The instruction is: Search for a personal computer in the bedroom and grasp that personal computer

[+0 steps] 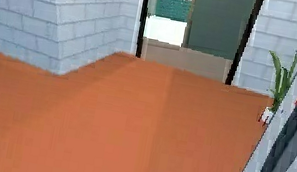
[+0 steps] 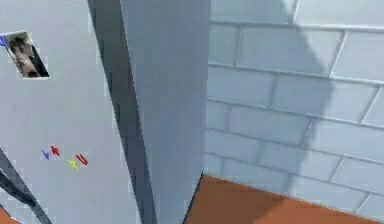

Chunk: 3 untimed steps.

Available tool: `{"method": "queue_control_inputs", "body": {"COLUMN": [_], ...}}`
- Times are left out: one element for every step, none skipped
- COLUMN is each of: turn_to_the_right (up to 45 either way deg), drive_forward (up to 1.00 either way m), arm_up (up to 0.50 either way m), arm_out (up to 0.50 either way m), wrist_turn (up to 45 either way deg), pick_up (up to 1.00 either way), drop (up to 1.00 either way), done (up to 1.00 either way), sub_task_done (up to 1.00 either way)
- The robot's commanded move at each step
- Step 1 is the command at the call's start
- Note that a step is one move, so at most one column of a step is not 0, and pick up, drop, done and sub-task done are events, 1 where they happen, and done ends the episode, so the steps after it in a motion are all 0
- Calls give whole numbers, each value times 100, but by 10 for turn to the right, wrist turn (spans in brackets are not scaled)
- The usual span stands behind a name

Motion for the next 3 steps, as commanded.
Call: {"method": "queue_control_inputs", "body": {"turn_to_the_right": [0, 0, 30], "drive_forward": [100, 100, 0], "arm_up": [0, 0, 0], "arm_out": [0, 0, 0], "wrist_turn": [0, 0, 0], "pick_up": [0, 0, 0], "drop": [0, 0, 0], "done": [0, 0, 0], "sub_task_done": [0, 0, 0]}}
